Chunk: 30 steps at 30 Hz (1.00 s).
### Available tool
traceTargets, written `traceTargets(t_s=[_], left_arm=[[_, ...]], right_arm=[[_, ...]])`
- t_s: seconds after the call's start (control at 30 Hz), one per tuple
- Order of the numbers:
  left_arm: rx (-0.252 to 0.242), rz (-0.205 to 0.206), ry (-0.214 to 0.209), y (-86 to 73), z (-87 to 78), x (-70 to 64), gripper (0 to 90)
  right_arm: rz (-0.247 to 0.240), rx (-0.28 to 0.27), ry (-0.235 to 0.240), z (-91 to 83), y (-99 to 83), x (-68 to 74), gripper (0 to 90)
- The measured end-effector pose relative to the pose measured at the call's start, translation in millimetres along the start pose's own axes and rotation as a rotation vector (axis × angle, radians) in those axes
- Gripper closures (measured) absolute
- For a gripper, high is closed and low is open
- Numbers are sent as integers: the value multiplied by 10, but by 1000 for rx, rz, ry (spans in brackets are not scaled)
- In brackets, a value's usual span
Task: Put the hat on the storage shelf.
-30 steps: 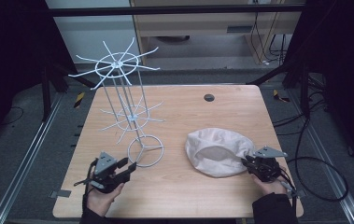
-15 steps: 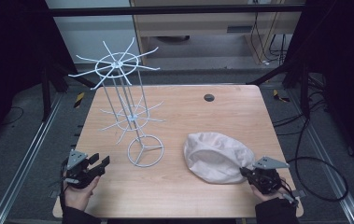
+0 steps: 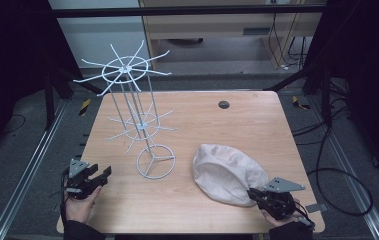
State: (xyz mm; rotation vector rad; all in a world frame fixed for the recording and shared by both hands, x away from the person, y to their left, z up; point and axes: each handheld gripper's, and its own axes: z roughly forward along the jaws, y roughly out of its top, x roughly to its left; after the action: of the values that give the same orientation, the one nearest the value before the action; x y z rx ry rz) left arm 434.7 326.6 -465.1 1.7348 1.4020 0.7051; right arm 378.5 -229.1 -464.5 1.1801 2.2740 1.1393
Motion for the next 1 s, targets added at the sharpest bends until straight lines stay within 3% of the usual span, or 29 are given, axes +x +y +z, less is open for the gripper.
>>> traceTargets(t_s=[0.17,0.27,0.43,0.53,0.8,0.83,1.0], left_arm=[[-14,3,7,6,2,23,441],[-11,6,11,11,5,31,440],[-1,19,20,19,20,50,435],[8,29,25,19,24,51,431],[5,47,22,33,18,25,417],[6,49,24,34,16,26,417],[14,50,24,33,27,31,416]], right_arm=[[-15,-82,-10,-114,132,0,655],[-39,-81,-11,-104,243,-2,581],[-55,-74,13,-56,404,17,532],[-96,-56,23,37,571,52,492],[-127,1,35,287,829,67,480],[-144,33,41,374,861,79,491],[-153,85,49,546,889,77,569]])
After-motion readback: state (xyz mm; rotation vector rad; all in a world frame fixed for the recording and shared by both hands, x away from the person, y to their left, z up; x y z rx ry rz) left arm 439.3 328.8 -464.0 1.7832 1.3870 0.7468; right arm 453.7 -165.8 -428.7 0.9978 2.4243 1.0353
